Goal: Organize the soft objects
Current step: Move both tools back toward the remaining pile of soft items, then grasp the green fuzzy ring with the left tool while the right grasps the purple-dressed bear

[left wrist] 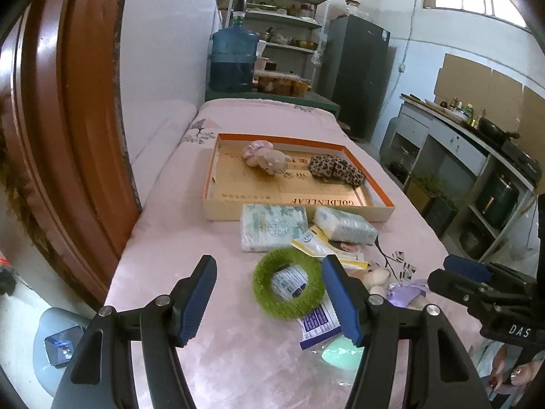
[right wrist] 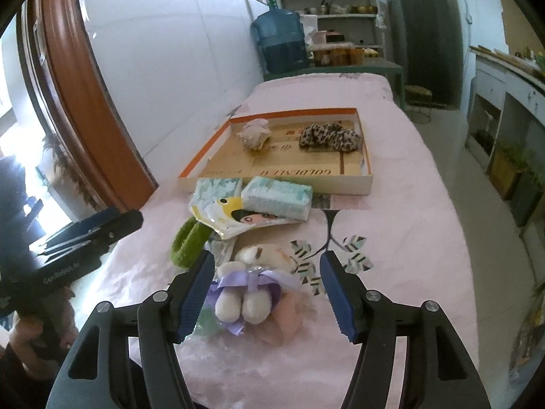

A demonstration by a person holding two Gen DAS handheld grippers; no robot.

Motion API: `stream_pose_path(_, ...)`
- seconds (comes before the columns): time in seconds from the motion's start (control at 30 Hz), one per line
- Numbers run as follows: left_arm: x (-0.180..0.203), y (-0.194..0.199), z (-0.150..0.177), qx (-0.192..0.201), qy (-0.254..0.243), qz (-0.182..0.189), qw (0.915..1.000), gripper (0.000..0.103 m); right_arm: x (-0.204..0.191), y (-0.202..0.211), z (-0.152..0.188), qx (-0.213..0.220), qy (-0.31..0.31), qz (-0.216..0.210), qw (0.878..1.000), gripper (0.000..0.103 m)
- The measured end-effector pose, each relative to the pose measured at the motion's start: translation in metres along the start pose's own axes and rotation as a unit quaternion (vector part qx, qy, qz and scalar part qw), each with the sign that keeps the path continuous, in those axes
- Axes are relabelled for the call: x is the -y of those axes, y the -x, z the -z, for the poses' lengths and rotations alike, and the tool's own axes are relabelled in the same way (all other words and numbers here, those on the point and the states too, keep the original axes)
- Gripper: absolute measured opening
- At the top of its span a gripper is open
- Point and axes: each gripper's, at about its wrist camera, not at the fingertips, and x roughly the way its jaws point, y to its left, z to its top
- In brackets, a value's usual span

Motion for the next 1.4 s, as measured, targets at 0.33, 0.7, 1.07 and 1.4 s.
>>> stream_pose_path(0.33, 0.001, -0.011, 0.01, -0.015, 0.001, 0.015, 0.9998, 0.064, -0.009, -0.023, 0.012, -0.031, 0.008, -0.013, 0.999, 0.073)
stream_pose_path(0.7, 0.005, -0.026, 0.016, -0.035, -0.002, 0.033, 0.9988, 0.064, -0.001, -0.036, 0.019, -0.048, -0.009, -0.032, 0.998, 0.073)
stream_pose_path(1.07, 0.018, -0.049, 0.02, -0.058, -0.023, 0.053, 0.9966, 0.052, 0.001, -0.039, 0.023, -0.051, -0.009, -0.047, 0.998, 0.044)
stream_pose_path(1.4, 0.016, -0.073, 0.027, -0.086, -0.018, 0.065, 0.9941, 0.028, 0.002, -0.038, 0.025, -0.05, -0.013, -0.053, 0.997, 0.04)
